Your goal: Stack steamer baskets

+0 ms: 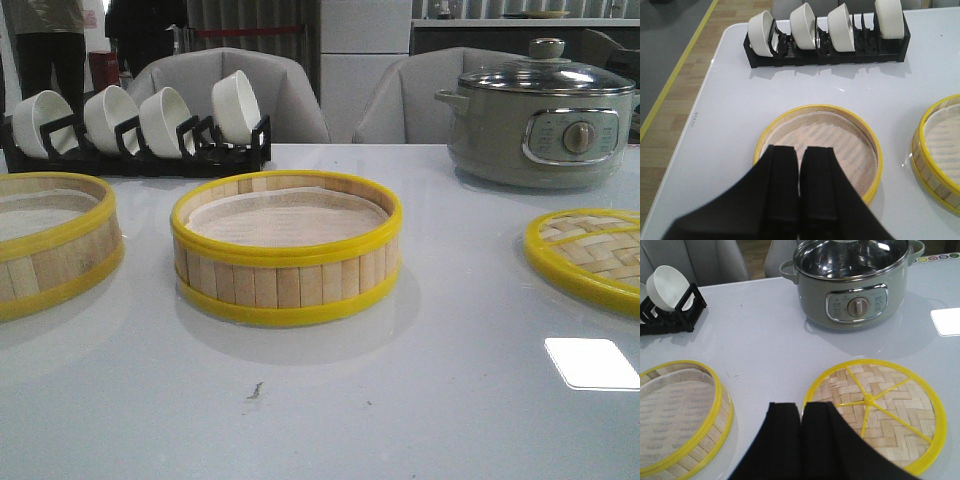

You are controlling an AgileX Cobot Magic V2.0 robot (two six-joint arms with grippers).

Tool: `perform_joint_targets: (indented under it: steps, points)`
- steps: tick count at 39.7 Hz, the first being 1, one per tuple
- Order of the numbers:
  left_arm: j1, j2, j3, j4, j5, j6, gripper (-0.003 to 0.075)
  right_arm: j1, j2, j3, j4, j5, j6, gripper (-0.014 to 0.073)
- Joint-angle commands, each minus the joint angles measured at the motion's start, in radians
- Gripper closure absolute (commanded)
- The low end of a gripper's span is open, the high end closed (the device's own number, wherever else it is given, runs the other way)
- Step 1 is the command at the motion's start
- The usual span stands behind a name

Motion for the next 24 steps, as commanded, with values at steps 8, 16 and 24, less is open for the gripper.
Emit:
perform_joint_targets:
  steps: [8,16,24]
  points:
    - [-0.006,0.0,-0.033,-0.051,-0.035,0.0,0.0635,-0.002,-0.002,-0.038,0.0,-0.066,-0.009,0.0529]
    - [-0.016,0.075,-0.033,-0.152,-0.026,0.101,0.0627,-0.002,0.004,-0.04,0.0,-0.055,-0.025,0.037]
    - [-0.087,0.203,-0.033,-0.195,-0.065,0.131,0.0412,-0.002,0.033,-0.04,0.0,-0.052,-0.025,0.0353]
